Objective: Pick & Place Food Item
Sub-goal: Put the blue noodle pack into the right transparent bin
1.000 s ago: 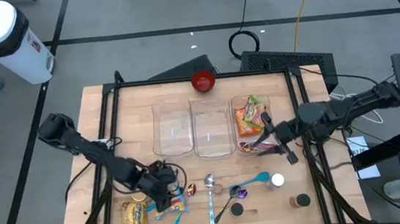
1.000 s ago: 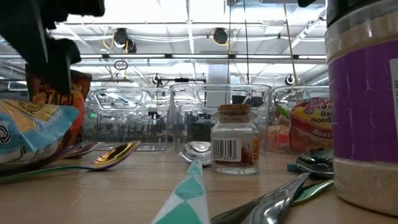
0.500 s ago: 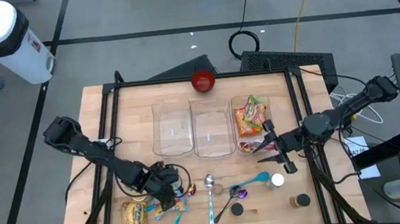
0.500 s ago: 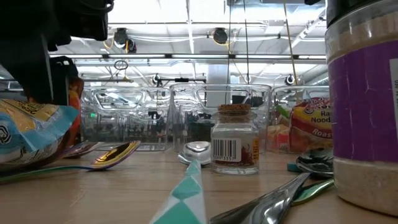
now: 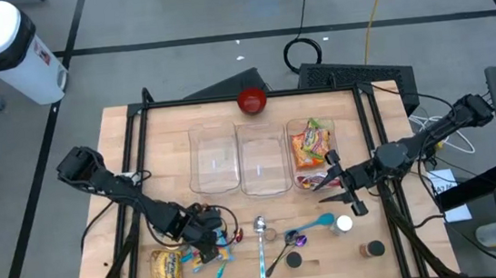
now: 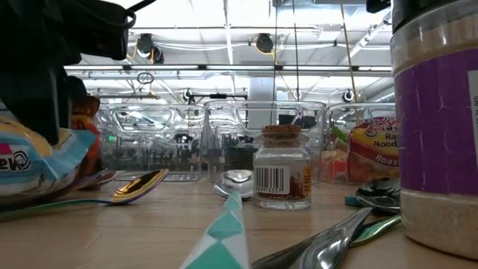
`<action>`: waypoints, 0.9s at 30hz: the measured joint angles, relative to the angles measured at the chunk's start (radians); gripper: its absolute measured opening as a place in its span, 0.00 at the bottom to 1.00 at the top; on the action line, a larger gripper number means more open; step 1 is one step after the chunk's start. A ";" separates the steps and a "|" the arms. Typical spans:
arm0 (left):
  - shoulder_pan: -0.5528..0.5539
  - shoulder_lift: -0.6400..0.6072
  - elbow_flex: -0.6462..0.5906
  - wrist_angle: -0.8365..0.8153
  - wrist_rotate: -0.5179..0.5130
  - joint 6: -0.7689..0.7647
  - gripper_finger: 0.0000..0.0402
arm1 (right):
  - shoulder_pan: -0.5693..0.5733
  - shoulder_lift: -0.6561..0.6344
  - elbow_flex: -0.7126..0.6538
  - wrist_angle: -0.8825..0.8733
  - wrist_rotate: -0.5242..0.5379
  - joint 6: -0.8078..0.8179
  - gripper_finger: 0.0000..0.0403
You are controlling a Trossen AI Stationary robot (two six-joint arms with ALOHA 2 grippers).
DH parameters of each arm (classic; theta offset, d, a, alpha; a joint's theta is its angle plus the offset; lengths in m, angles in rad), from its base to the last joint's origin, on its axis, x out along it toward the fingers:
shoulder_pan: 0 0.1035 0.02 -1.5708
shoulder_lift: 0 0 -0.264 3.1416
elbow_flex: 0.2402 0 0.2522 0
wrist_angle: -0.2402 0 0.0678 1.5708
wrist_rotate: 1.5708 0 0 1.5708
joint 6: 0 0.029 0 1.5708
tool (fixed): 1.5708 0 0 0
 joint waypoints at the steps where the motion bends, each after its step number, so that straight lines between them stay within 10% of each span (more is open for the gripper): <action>1: 0.002 0.000 0.000 0.000 0.001 -0.003 0.31 | 0.000 0.000 0.000 0.000 0.000 0.000 0.35; 14: 0.022 -0.143 0.000 0.000 0.072 -0.032 0.02 | 0.000 0.000 0.000 -0.007 0.000 -0.006 0.35; 27: 0.042 -0.334 0.001 0.365 -0.238 0.362 0.01 | 0.000 0.000 0.000 -0.006 0.000 -0.007 0.35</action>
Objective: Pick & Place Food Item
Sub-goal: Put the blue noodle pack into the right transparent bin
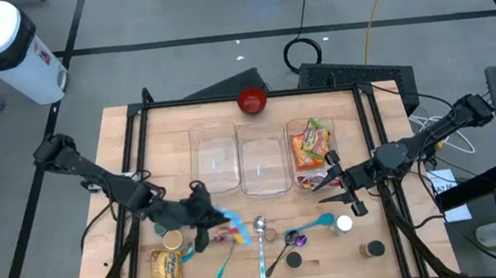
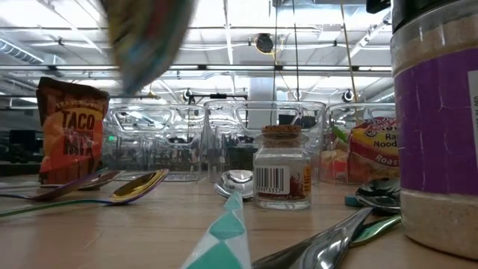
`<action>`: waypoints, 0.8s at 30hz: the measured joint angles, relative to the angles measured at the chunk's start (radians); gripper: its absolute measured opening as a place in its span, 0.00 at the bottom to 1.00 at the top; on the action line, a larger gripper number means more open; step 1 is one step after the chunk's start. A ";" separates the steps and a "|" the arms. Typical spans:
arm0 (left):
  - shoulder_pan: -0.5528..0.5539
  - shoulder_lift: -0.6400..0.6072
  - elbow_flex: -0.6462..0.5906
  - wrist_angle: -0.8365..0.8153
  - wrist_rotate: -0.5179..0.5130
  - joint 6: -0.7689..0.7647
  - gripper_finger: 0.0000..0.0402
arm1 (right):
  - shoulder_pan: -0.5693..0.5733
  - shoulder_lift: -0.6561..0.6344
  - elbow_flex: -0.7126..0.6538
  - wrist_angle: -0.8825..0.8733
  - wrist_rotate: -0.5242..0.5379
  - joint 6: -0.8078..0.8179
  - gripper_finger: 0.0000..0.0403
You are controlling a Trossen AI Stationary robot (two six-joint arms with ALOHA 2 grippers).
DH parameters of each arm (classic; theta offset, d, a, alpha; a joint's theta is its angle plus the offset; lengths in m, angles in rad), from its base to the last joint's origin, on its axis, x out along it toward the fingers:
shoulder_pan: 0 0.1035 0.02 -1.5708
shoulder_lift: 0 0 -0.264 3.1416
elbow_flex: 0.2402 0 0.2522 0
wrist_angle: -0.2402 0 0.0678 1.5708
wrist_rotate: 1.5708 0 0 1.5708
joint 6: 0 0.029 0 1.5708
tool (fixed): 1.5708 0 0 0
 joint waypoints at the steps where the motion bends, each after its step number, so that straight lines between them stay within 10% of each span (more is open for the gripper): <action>1: 0.009 0.000 0.000 0.063 -0.017 0.074 0.01 | 0.000 0.000 0.000 0.002 0.000 0.000 0.35; 7: 0.095 0.001 0.002 0.309 -0.033 0.450 0.01 | -0.001 0.000 0.000 0.006 0.005 -0.011 0.35; 19: 0.385 0.020 0.001 0.293 -0.027 0.655 0.02 | -0.076 0.000 0.000 0.111 0.016 -0.004 0.35; 24: 0.443 0.054 0.001 0.309 -0.031 0.730 0.01 | -0.115 0.014 0.002 0.161 0.313 0.132 0.36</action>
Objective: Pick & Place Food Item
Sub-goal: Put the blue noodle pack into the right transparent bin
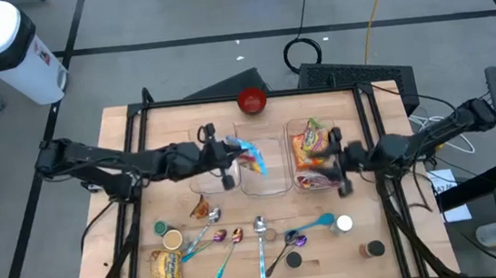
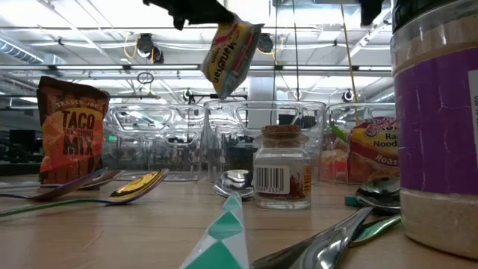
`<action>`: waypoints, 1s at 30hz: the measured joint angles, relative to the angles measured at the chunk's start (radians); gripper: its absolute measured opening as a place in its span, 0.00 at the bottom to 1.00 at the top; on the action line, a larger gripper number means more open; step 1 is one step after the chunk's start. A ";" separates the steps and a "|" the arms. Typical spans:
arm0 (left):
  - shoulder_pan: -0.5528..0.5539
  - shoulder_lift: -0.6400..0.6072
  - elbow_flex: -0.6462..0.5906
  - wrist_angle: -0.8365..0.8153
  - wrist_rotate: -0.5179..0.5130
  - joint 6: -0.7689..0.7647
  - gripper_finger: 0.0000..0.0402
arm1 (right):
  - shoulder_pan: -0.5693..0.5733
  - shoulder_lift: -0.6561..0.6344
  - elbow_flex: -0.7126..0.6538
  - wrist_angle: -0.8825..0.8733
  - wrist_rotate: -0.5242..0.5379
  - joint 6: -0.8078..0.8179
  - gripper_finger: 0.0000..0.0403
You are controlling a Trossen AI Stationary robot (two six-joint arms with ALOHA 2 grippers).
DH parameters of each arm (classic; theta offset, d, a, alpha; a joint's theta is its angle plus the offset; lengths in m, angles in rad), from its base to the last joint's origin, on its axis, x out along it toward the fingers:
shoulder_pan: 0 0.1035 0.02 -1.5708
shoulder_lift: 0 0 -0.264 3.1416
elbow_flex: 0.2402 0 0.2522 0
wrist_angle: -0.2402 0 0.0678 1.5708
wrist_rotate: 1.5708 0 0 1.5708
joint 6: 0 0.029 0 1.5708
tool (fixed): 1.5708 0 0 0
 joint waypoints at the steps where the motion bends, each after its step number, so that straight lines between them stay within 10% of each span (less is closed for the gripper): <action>1: 0.007 0.004 0.000 -0.006 -0.010 0.021 0.02 | -0.009 0.009 0.000 -0.008 0.072 0.006 0.36; 8: 0.041 0.080 0.000 0.043 -0.028 0.117 0.02 | -0.101 0.130 0.116 -0.164 0.175 0.081 0.48; 16: 0.047 0.109 0.000 0.045 -0.028 0.141 0.02 | -0.206 0.347 0.355 -0.418 0.002 0.238 0.61; 30: 0.046 0.108 0.000 0.030 -0.028 0.126 0.01 | -0.273 0.605 0.469 -0.423 -0.056 0.240 0.59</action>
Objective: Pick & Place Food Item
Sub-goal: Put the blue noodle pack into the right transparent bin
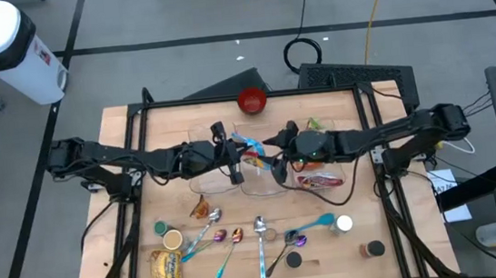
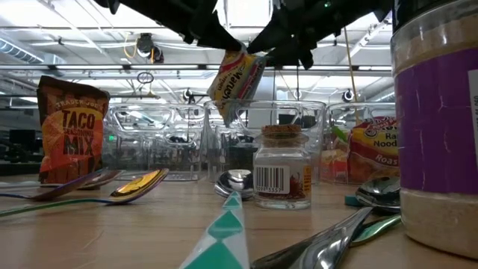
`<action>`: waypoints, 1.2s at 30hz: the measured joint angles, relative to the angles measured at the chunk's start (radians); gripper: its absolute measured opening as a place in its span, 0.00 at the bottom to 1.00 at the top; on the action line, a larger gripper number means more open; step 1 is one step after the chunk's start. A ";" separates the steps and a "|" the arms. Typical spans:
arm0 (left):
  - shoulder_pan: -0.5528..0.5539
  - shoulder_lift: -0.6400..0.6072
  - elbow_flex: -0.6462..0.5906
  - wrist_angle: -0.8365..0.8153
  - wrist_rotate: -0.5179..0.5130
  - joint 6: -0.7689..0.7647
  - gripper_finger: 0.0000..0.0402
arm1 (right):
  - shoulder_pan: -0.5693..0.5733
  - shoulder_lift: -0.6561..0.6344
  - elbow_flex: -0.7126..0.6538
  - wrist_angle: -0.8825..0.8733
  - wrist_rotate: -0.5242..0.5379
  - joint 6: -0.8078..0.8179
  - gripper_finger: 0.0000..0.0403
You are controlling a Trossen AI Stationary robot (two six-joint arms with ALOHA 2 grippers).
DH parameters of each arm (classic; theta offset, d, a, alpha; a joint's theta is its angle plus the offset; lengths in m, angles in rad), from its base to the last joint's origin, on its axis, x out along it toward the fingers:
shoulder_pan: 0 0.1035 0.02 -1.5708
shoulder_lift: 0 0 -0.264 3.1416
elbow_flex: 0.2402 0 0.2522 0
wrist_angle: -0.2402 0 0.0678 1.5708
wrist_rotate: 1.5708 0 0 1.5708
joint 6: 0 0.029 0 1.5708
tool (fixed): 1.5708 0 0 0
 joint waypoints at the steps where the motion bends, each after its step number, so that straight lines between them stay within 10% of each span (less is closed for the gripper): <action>1: 0.000 0.000 0.000 -0.003 0.000 -0.002 0.01 | 0.000 0.007 0.000 0.010 0.001 -0.001 0.59; 11: 0.000 0.000 0.000 -0.004 0.034 -0.023 0.02 | -0.002 0.057 0.002 0.061 0.007 -0.062 0.47; 22: -0.001 0.000 0.000 0.000 0.041 -0.057 0.05 | -0.003 0.056 0.001 0.065 0.005 -0.165 0.04; 36: -0.050 -0.027 0.000 0.024 -0.026 -0.056 0.24 | 0.018 -0.145 0.000 -0.195 0.004 -0.241 0.02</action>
